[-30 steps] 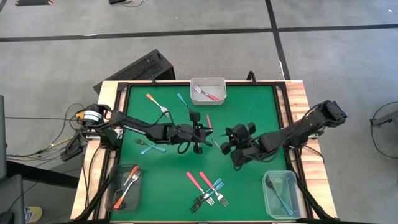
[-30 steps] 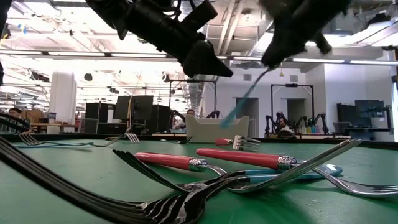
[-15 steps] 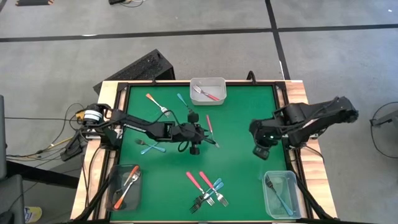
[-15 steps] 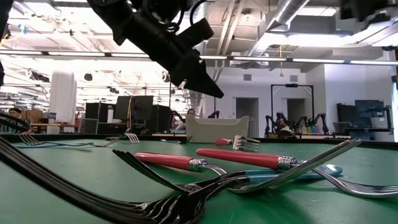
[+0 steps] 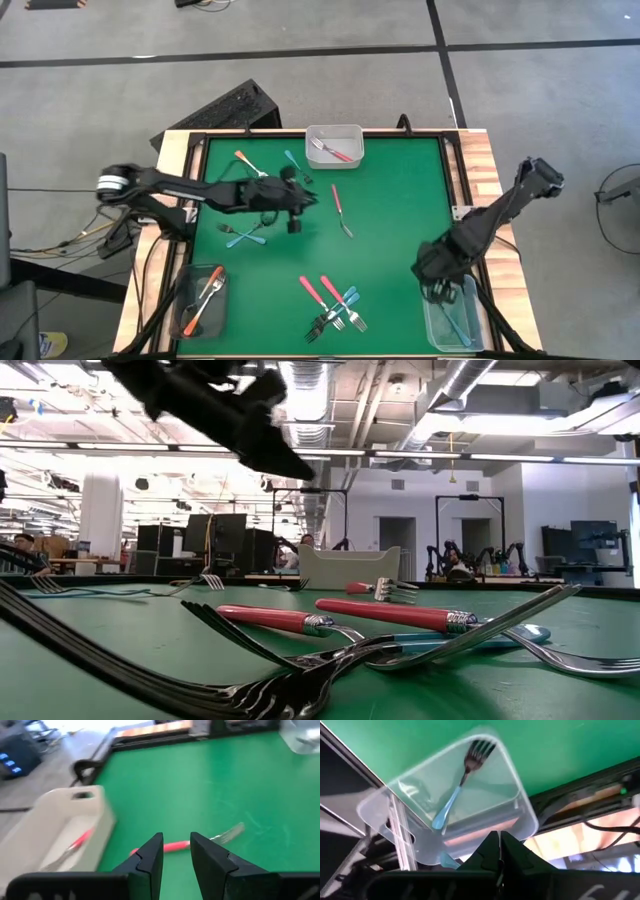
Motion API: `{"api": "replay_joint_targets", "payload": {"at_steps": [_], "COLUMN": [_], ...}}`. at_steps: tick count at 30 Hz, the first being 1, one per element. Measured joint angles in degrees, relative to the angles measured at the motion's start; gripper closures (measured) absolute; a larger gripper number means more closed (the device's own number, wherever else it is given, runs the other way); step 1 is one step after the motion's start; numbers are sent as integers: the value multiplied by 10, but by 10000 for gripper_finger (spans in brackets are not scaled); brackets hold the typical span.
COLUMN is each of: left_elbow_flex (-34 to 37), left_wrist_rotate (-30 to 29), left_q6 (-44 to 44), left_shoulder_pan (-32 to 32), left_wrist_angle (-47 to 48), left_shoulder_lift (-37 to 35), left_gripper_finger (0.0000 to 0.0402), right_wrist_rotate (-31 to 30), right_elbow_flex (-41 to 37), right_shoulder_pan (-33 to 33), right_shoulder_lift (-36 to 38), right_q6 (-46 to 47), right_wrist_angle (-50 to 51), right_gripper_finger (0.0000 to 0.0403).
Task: Sort silverware by color (type)
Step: Put the blue fork into the transparent bin, then put the pink fork into the white bin
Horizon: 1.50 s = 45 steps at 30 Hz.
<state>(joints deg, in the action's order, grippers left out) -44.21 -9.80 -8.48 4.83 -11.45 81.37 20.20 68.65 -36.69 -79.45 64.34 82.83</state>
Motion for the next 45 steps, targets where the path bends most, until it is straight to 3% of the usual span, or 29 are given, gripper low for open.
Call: {"api": "replay_joint_targets", "payload": {"at_steps": [9, 18, 23, 29, 31, 35, 40, 45], "left_elbow_flex": [101, 136, 137, 137, 137, 137, 137, 137], "left_wrist_rotate": [-37, -60, -67, -75, -74, -75, -75, -94], "left_q6": [45, 78, 94, 113, 115, 120, 120, 120], "left_shoulder_pan": [34, 34, 34, 34, 34, 34, 34, 34], "left_wrist_angle": [1, 9, 28, 32, 36, 46, 62, 98], "left_shoulder_lift": [-162, -209, -210, -210, -210, -210, -210, -209], "left_gripper_finger": [314, 314, 314, 314, 314, 315, 315, 315], "right_wrist_rotate": [25, -4, -103, -345, -390, -381, -288, -314], "right_elbow_flex": [-18, -18, -4, 11, 11, -5, -45, -45], "right_shoulder_pan": [0, 44, 80, 146, 183, 259, 334, 362], "right_shoulder_lift": [-61, -45, -27, -22, -33, -72, -121, -184], "right_q6": [12, -33, -94, -163, -167, -213, -269, -273], "right_wrist_angle": [-66, -65, -68, -150, -177, -270, -472, -545], "right_gripper_finger": [339, 233, 182, 176, 179, 181, 182, 182]}}
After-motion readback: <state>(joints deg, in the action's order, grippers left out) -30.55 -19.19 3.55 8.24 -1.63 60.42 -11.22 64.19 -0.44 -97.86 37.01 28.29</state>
